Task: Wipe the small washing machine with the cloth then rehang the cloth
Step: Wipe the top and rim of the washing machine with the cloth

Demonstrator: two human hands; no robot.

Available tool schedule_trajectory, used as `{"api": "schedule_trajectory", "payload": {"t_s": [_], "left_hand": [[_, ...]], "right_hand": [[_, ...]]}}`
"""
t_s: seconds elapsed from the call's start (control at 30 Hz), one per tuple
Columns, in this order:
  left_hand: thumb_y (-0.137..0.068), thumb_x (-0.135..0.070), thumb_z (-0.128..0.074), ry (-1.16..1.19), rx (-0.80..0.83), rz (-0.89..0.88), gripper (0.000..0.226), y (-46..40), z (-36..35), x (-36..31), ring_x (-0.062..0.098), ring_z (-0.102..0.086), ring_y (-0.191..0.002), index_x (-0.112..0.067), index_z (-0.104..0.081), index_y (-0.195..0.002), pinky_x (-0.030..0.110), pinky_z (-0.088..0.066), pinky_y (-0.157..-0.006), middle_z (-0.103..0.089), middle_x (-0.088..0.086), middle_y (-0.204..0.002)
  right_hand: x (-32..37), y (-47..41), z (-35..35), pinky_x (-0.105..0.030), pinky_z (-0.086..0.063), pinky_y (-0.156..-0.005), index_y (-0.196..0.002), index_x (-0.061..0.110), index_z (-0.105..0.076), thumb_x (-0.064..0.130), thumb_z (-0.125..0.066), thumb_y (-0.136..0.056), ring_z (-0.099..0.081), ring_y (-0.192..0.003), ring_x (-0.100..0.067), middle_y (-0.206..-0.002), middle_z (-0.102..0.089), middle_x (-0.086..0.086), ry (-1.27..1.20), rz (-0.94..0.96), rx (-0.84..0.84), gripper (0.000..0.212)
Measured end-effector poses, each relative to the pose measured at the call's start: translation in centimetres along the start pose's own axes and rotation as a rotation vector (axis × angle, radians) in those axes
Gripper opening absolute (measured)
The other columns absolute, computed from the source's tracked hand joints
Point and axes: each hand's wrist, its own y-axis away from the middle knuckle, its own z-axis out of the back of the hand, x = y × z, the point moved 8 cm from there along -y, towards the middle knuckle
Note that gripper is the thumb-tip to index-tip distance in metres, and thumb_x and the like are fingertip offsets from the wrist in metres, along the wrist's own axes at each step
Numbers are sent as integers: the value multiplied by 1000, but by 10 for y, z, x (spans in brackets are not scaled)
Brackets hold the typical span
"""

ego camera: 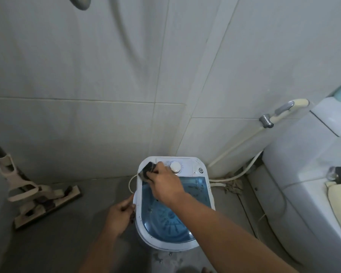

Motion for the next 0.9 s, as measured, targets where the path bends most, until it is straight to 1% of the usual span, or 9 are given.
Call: {"api": "schedule_trajectory", "payload": {"t_s": [0.07,0.13,0.27,0.43,0.53,0.6,0.67,0.73,0.9], "left_hand": [[-96,-9,-57,1,-3,-2,38,2,-1,-1,36,-71,-93,-30,-63,-127,44,-57,-83,-76,17,-98],[-96,-9,-57,12,-4,1,37,1,-1,0,37,-71,-92,-29,-64,-126,46,-56,-85,-76,18,-99],[-96,-12,-58,7,7,25,36,0,0,4,24,-72,-81,-29,-65,-127,35,-57,-76,-78,10,-97],[-95,-15,-60,24,4,41,37,3,-2,1,21,-73,-79,-28,-63,-130,29,-56,-70,-78,8,-95],[-96,-13,-57,18,5,49,38,9,-5,-3,9,-73,-67,-26,-61,-131,20,-58,-59,-76,-1,-87],[-97,-13,-55,12,2,46,38,14,-7,-8,3,-71,-59,-29,-57,-131,16,-56,-53,-73,-2,-87],[-97,-14,-55,8,4,33,39,18,-9,-13,6,-70,-65,-28,-57,-133,22,-57,-63,-72,2,-91],[-97,-15,-56,1,15,43,40,20,-9,-15,13,-68,-80,-25,-57,-136,32,-54,-79,-71,8,-100],[-97,-16,-56,4,18,56,38,19,-7,-13,18,-68,-89,-26,-59,-133,32,-52,-83,-73,8,-103]], "right_hand": [[-1,4,7,-42,-54,-79,-126,24,-68,33,-58,-99,-59,-102,-32,-118,-52,-6,-72,110,43,31],[-21,8,26,-39,-55,-78,-130,25,-67,36,-59,-99,-60,-102,-26,-118,-55,-2,-98,139,-19,35],[-114,22,70,-42,-58,-82,-126,18,-70,37,-58,-96,-64,-92,-24,-113,-56,-4,-185,-148,-362,37],[-171,41,56,-44,-57,-89,-129,14,-67,29,-58,-100,-64,-94,-30,-119,-53,-11,-126,-424,-269,34],[-151,56,45,-43,-59,-77,-127,15,-67,29,-59,-99,-62,-95,-33,-115,-53,-11,-65,-345,-307,32],[-136,61,40,-43,-58,-72,-127,19,-66,31,-58,-99,-60,-97,-32,-115,-53,-10,2,-202,-240,32],[-132,60,43,-42,-57,-75,-128,21,-68,32,-61,-97,-61,-98,-30,-116,-55,-8,2,-69,-112,34],[-143,52,53,-40,-56,-81,-129,21,-69,33,-63,-97,-63,-97,-27,-117,-57,-6,-38,-48,-50,35],[-185,26,75,-35,-54,-93,-127,18,-70,33,-61,-98,-63,-104,-25,-126,-53,-7,-137,-380,-253,34]]}}
